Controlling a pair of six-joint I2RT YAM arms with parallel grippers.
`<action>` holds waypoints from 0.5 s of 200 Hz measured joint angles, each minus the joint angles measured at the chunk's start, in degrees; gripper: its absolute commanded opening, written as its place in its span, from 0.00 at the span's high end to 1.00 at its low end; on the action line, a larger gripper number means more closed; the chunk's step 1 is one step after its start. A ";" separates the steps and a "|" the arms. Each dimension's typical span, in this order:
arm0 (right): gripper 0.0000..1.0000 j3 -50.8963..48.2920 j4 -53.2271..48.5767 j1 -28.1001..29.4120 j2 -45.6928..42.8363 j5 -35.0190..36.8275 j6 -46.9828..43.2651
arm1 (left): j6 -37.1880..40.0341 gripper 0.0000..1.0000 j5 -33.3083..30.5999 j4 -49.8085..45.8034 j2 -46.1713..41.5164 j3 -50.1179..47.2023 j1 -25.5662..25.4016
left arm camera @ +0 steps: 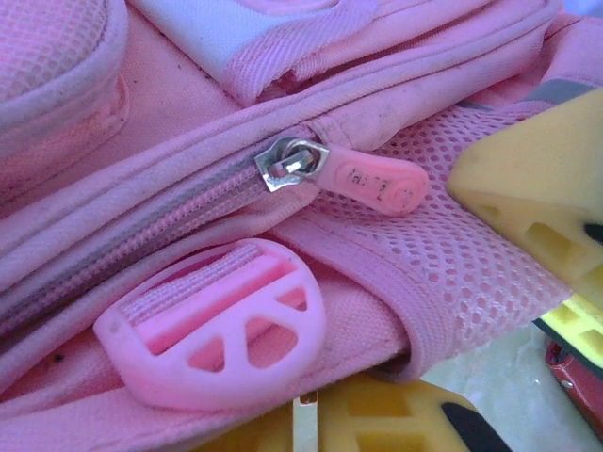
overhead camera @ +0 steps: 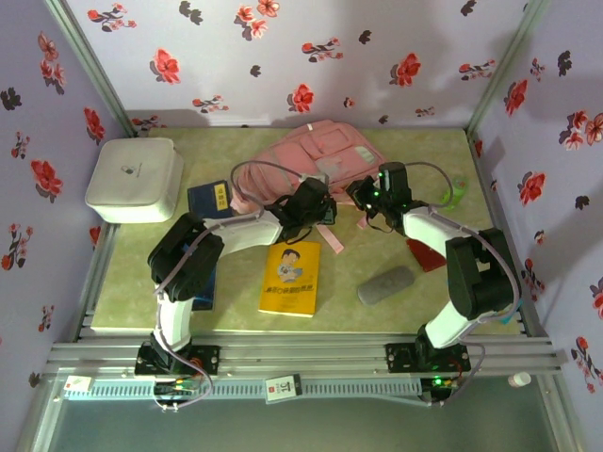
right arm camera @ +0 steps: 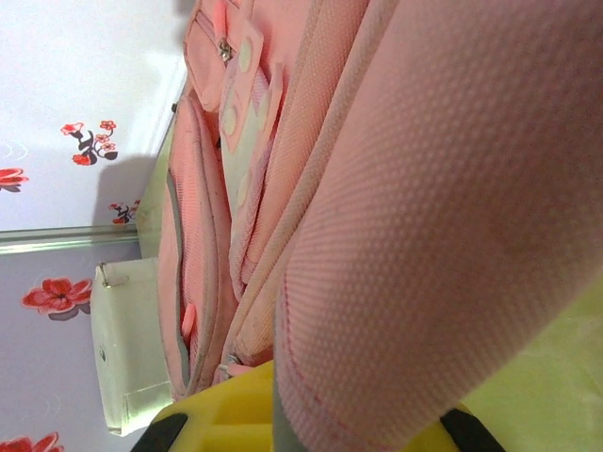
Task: Pack books, pencil case, and school supplies into a backpack
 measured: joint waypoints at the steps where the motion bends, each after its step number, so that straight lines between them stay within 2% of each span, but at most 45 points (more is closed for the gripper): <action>1: 0.91 0.02 -0.02 0.00 0.02 0.02 0.02 | 0.02 0.91 -0.09 0.11 0.00 -0.09 -0.04; 56: 0.91 0.33 -1.79 0.46 0.83 0.57 -0.07 | 1.03 0.99 -2.05 2.21 -1.99 -4.55 -0.42; 100: 0.91 0.33 -3.93 0.13 0.98 2.23 -1.57 | 1.99 1.00 -3.34 2.08 -5.18 -9.97 -0.42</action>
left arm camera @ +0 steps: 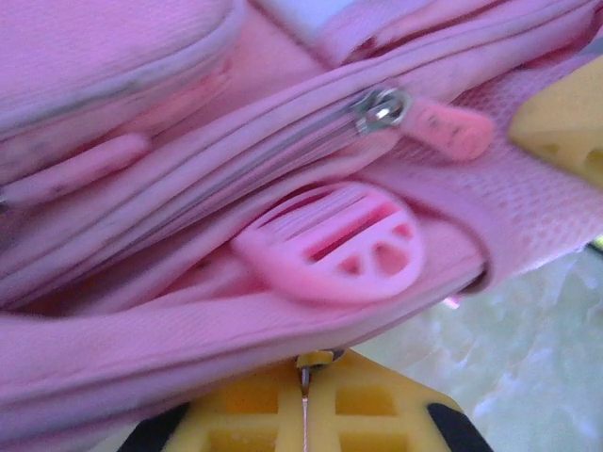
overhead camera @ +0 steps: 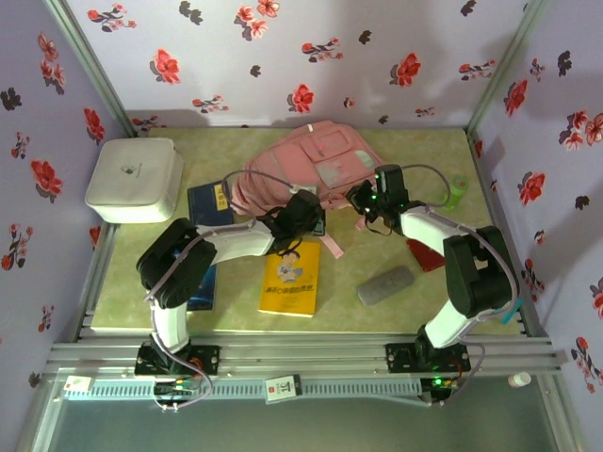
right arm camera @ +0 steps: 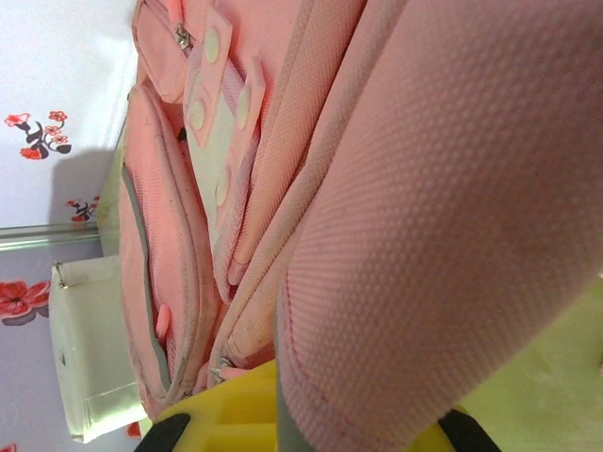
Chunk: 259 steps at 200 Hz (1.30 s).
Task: Pack books, pencil case, and school supplies into a backpack
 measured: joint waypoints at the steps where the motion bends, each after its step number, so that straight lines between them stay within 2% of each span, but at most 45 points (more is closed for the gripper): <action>1: 0.91 0.00 -0.02 -0.02 0.00 0.02 0.00 | 0.11 1.00 -0.02 -0.04 -0.15 -0.22 0.02; 63: 0.91 0.00 -2.86 -1.95 1.46 0.90 -2.43 | 2.29 1.00 -0.37 0.39 -5.90 -9.38 1.27; 128: 0.88 0.37 -4.20 -4.04 4.59 3.02 -5.60 | 4.61 1.00 0.17 -0.35 -7.72 -12.59 3.61; 141: 0.81 1.22 -4.63 -4.48 5.38 3.23 -6.21 | 5.33 1.00 0.85 -0.50 -7.72 -12.66 3.72; 157: 0.66 1.81 -4.50 -4.98 5.75 3.23 -6.47 | 6.40 1.00 2.12 -0.72 -7.72 -12.61 3.87; 169: 0.50 1.81 -4.11 -5.20 5.68 3.08 -6.03 | 6.99 1.00 3.37 -1.64 -7.72 -12.20 4.07; 187: 0.38 0.87 -3.15 -5.35 4.44 3.21 -4.70 | 8.00 1.00 5.79 -3.32 -7.72 -10.54 4.24; 230: 0.31 -6.23 -1.51 -4.59 -6.45 5.44 0.94 | 9.55 1.00 10.19 -6.32 -6.47 -4.76 3.61; 259: 0.31 -7.56 0.70 -0.48 -6.69 6.27 5.68 | 9.60 1.00 11.41 -7.61 -3.43 -0.66 1.95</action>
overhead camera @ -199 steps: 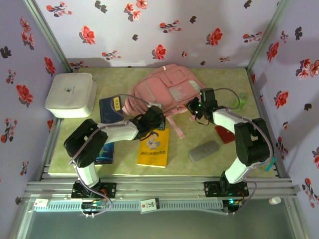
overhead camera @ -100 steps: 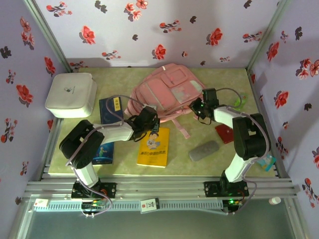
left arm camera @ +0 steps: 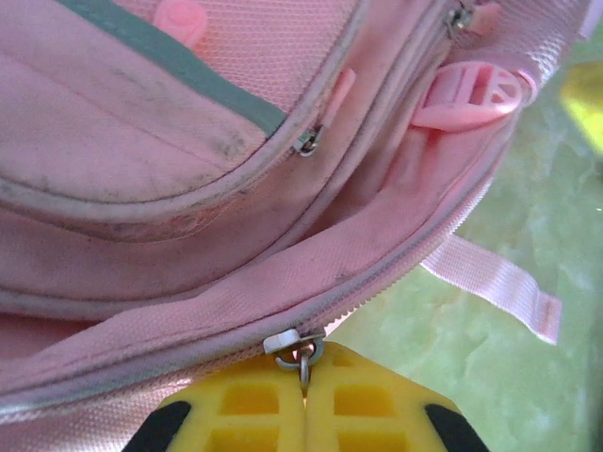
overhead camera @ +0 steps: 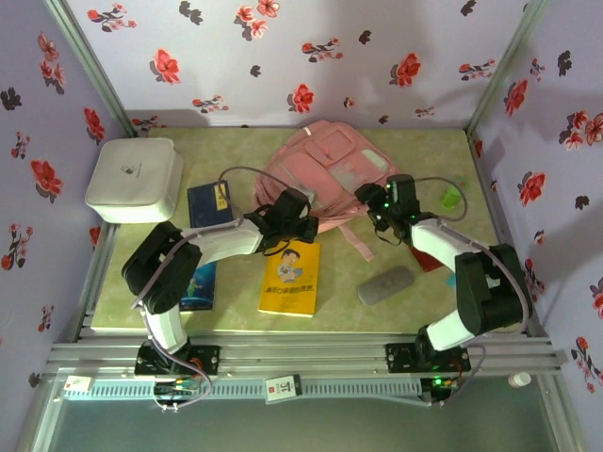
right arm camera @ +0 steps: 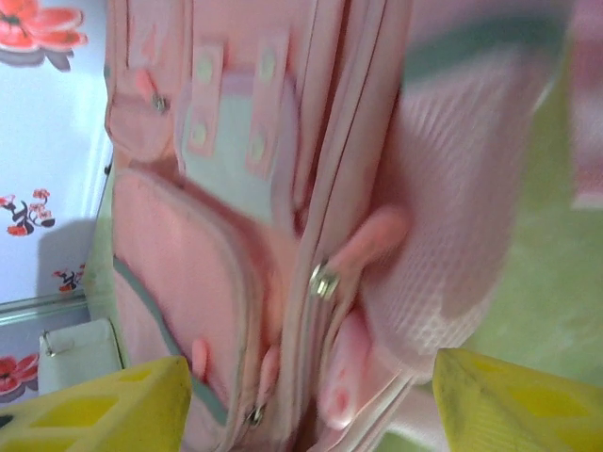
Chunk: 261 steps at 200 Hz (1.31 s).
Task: Pack books, pencil case, and school supplies into a backpack
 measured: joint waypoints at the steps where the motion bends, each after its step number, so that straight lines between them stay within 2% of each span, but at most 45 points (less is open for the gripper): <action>1: 0.31 -0.02 0.09 0.11 0.07 0.00 0.07 | 0.00 1.00 0.04 -0.04 0.15 0.20 -0.07; 25: 0.34 -0.13 2.91 3.41 4.07 0.00 4.15 | -0.09 1.00 0.59 -0.70 1.66 1.79 -0.90; 51: 0.40 -0.13 5.25 4.46 8.48 -0.04 7.43 | -0.09 1.00 0.76 -1.81 2.43 2.08 -0.94; 109: 0.67 -0.13 5.81 4.61 10.75 0.81 9.79 | -0.09 1.00 -0.07 -5.51 3.41 3.21 -0.94; 153: 0.76 0.11 2.97 5.01 10.73 3.85 7.48 | -0.07 1.00 -2.84 -9.49 3.41 4.50 -0.74; 201: 0.81 2.62 -1.03 5.03 10.97 6.40 3.43 | 0.63 1.00 -4.42 -11.89 1.44 1.73 2.14; 233: 0.80 5.01 -2.36 4.74 12.46 6.69 0.22 | 2.49 1.00 -4.61 -12.33 -0.74 -0.11 5.27; 247: 0.75 5.62 -2.38 4.59 12.70 6.67 -1.18 | 3.45 1.00 -4.57 -12.31 -0.92 -0.11 6.32; 261: 0.65 5.70 -2.14 4.00 12.63 6.67 -2.58 | 4.35 1.00 -4.39 -12.66 -0.92 0.00 6.95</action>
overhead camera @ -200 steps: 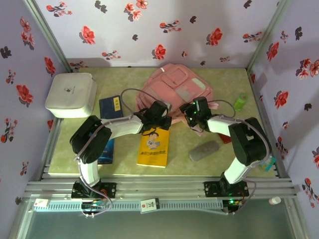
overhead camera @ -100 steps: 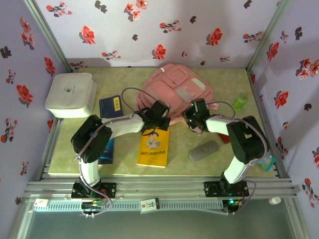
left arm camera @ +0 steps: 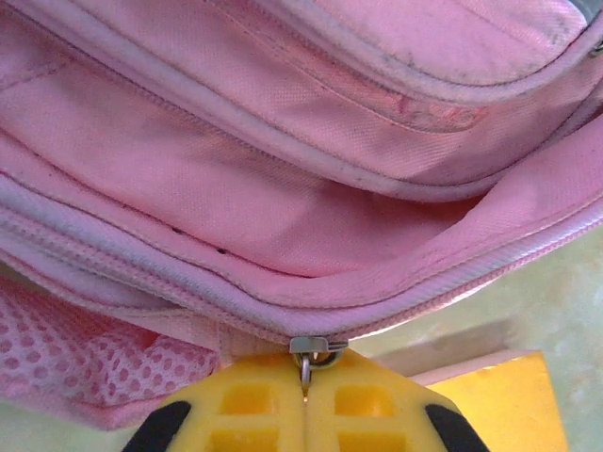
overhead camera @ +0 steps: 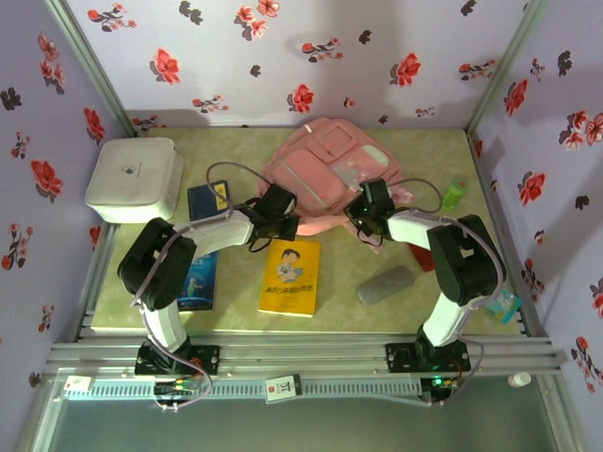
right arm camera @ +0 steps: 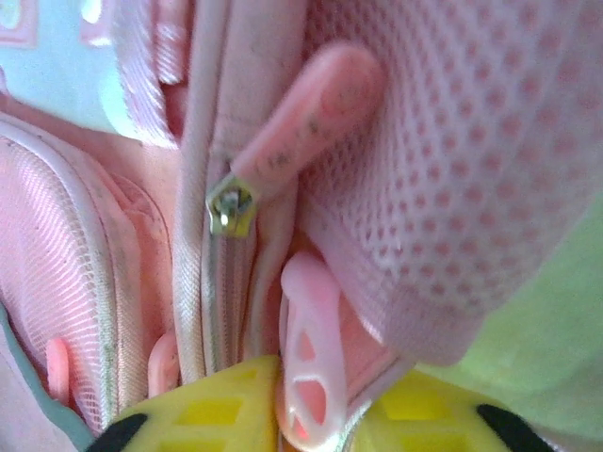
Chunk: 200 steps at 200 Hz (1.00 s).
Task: Pack books, pencil case, and school supplies into a backpack
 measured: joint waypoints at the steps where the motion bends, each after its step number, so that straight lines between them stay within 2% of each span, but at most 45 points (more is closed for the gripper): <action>1: 0.65 0.00 0.02 -0.04 0.00 -0.02 -0.13 | 0.04 1.00 0.02 -0.04 0.00 0.02 0.04; 29: 0.40 -0.66 -0.20 -1.77 -2.08 -0.02 -1.33 | 0.68 1.00 1.77 -1.68 0.17 1.84 0.31; 42: 0.33 -1.55 -0.68 -1.99 -4.57 -0.02 -1.18 | 0.98 1.00 2.51 -2.43 0.46 3.17 -0.02; 75: 0.28 -5.14 0.57 -2.10 -9.94 -1.09 2.75 | 1.18 1.00 4.63 -3.45 1.88 6.40 -1.46; 110: 0.28 -8.79 3.69 -1.46 -9.31 -3.19 9.25 | 1.18 1.00 7.15 -3.48 3.85 8.94 -4.57; 131: 0.36 -8.81 5.33 -0.15 -7.32 -3.74 12.02 | 1.18 1.00 8.04 -3.50 4.59 9.88 -5.60; 171: 0.68 -8.79 7.30 1.05 -3.72 -3.69 14.58 | 1.16 1.00 8.37 -4.74 4.92 10.64 -5.73; 200: 0.77 -8.02 7.13 1.25 -3.43 -3.23 13.42 | 1.18 1.00 8.37 -6.91 4.92 11.06 -5.01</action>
